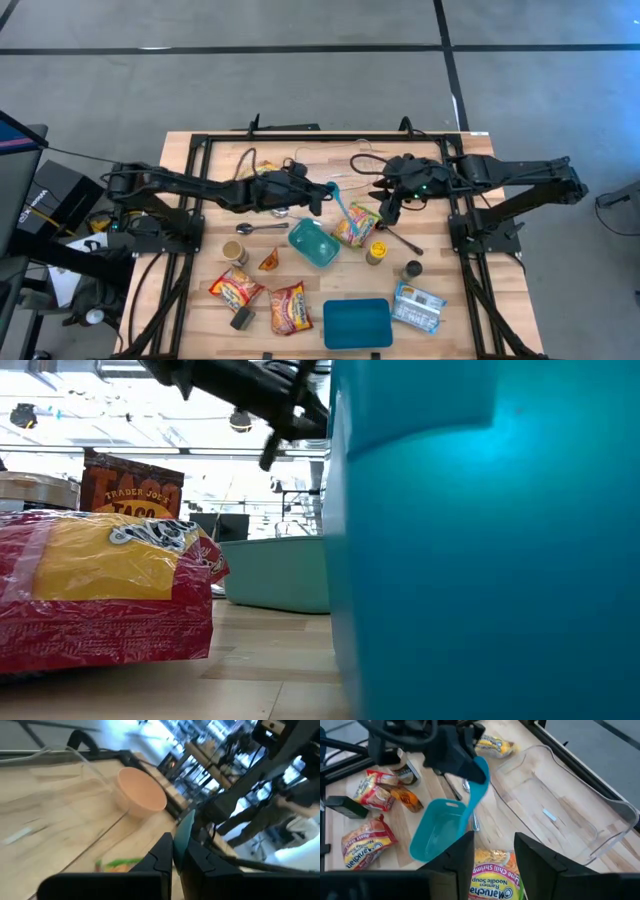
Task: Pick & Place Food Item
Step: Put the blue baby spoon into the green bin
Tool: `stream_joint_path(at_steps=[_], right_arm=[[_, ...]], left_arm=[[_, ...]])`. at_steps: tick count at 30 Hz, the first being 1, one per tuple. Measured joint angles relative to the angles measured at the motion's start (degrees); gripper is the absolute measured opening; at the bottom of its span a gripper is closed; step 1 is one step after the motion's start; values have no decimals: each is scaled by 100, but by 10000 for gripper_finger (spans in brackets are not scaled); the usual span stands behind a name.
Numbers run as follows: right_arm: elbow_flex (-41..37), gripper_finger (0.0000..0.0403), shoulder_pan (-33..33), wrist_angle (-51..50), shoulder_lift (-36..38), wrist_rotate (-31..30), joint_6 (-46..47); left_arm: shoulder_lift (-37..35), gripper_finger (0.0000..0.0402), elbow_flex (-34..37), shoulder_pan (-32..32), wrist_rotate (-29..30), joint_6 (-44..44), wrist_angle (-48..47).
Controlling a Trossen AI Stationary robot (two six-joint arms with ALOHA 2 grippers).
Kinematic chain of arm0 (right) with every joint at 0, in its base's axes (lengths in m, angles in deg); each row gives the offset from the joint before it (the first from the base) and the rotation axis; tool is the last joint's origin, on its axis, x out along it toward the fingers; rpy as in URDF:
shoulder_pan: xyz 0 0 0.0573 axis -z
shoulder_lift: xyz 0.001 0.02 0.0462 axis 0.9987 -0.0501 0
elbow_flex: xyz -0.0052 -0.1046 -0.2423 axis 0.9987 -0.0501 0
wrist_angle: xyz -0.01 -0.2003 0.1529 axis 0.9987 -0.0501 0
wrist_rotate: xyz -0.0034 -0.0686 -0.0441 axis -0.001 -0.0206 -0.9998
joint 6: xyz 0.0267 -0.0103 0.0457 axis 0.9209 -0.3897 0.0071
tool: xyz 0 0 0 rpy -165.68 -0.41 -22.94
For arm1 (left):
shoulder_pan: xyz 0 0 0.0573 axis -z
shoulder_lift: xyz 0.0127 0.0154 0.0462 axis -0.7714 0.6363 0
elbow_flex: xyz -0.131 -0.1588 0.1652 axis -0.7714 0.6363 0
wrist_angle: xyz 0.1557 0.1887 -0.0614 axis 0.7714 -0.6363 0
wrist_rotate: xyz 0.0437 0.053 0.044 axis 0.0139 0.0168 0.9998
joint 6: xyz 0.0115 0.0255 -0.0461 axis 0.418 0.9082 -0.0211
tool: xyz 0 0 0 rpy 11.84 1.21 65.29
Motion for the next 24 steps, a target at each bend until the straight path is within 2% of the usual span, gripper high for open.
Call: stream_joint_path(at_steps=[6, 10, 16, 24], right_arm=[[-2, 120, -17, -5, -149, 0, -2], [-1, 119, -17, 14, -313, -2, -2], [-2, 118, -17, -8, -516, 0, -4], [-2, 118, -17, 5, -474, -2, -7]], left_arm=[[-991, 9, 1, 0, 4, 44, -1874], [-1361, 6, 1, 60, 156, 39, -2541], [-1464, 10, 1, 176, 307, 39, -3101], [-1119, 5, 1, 411, 723, 294, -3214]])
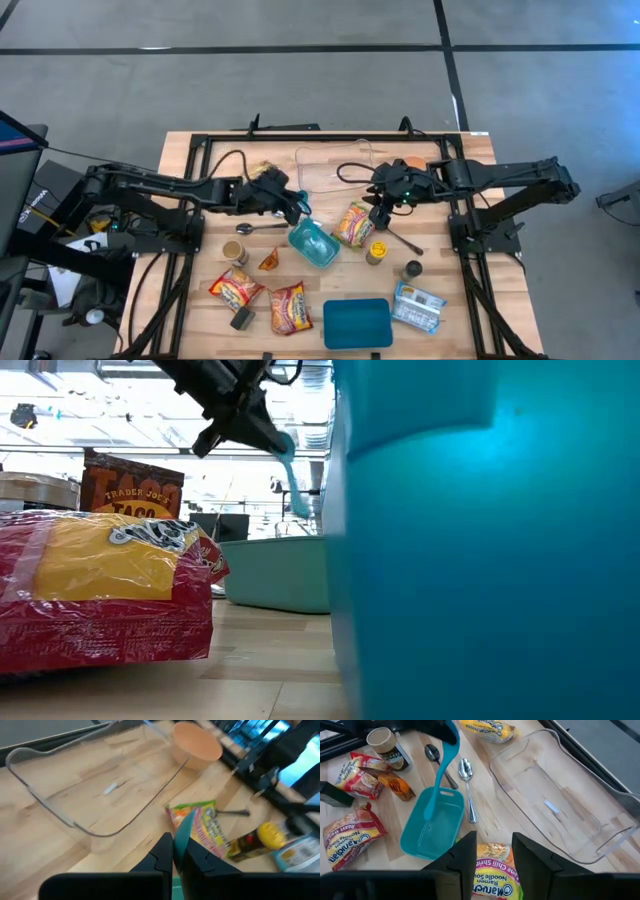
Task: Pick & Place Food Item
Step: Put the blue baby spoon into the green bin
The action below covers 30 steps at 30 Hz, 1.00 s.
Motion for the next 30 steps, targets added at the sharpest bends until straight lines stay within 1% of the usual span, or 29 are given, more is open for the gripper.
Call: stream_joint_path(at_steps=[4, 8, 14, 18, 21, 23, 25, 30], right_arm=[[0, 118, -41, -31, 0, -2, 0], [0, 118, -48, -33, -2, 0, 0], [0, 118, -69, -39, -2, -1, 0], [0, 118, -88, -44, -2, 2, 0], [0, 118, -85, -65, -2, 0, 0], [0, 118, -84, -81, -2, -1, -6], [0, 118, -85, -81, -2, 0, -14], [0, 118, -85, -81, -2, 0, -51]], left_arm=[[246, 11, 0, 66, 77, 10, 16], [504, 5, 0, 94, 78, -1, 144], [750, 13, 0, 102, 77, -278, 263], [814, 6, 10, 178, 71, -409, 260], [811, 6, 168, 214, 59, -630, 421], [802, 11, 398, 214, 37, -933, 536], [789, 13, 664, 214, 24, -1191, 846], [787, 5, 1268, 238, -181, -1514, 2151]])
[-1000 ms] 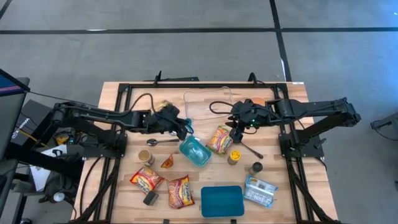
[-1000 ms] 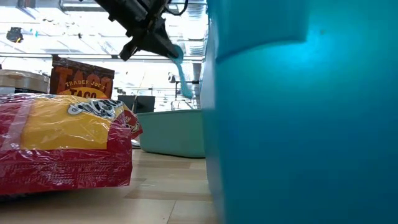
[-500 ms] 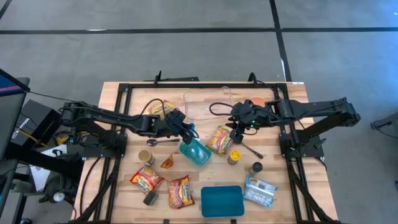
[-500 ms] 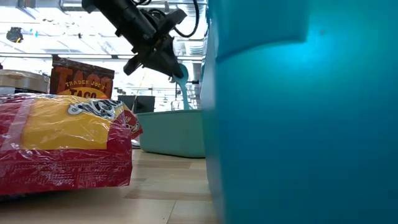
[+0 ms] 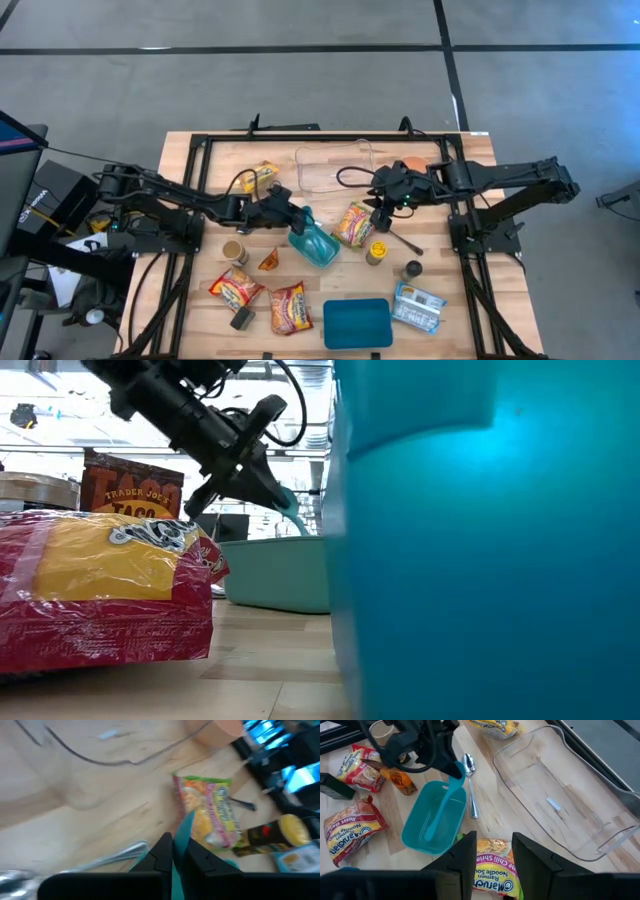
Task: Pick & Place Food Item
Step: Put the blue baby spoon into the green bin
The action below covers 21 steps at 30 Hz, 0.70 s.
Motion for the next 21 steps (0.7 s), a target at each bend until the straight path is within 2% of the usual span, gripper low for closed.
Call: stream_joint_path(at_steps=[2, 21], right_arm=[[0, 118, 0, 0, 0, 0, -8], [0, 118, 0, 26, 0, 0, -6]], left_arm=[[-3, 6, 112, 2, -5, -50, 224], [11, 8, 161, 103, -33, -100, 32]])
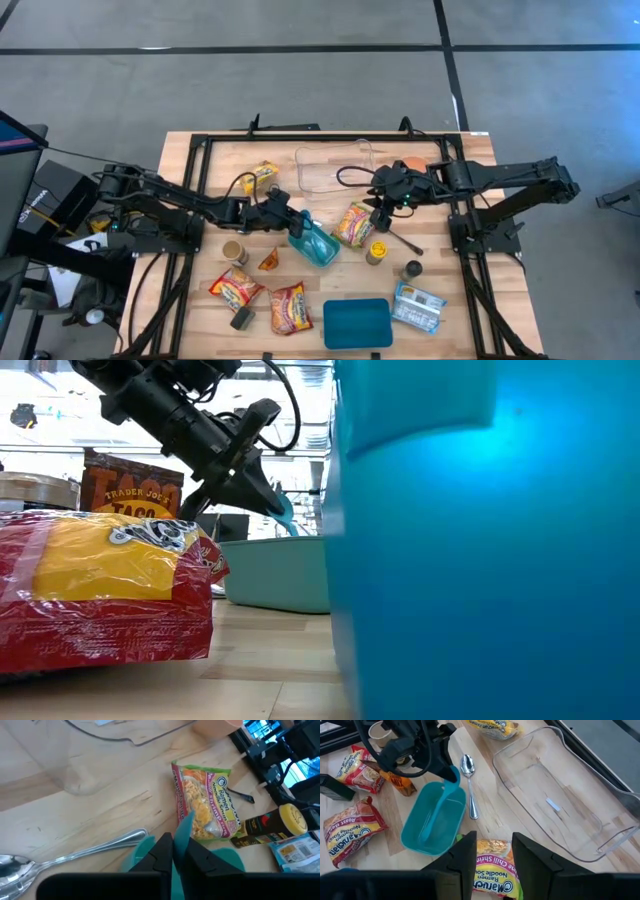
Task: Pick & Place Food Item
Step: Put the blue baby spoon into the green bin
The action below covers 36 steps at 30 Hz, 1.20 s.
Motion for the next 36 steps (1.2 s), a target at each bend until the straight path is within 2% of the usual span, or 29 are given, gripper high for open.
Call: stream_joint_path(at_steps=[14, 36], right_arm=[[0, 118, 0, 65, -4, 1, 15], [0, 118, 0, 64, -4, 4, 15]], left_arm=[[432, 8, -2, 11, -109, -20, 188], [437, 35, -2, 7, -102, -13, 92]])
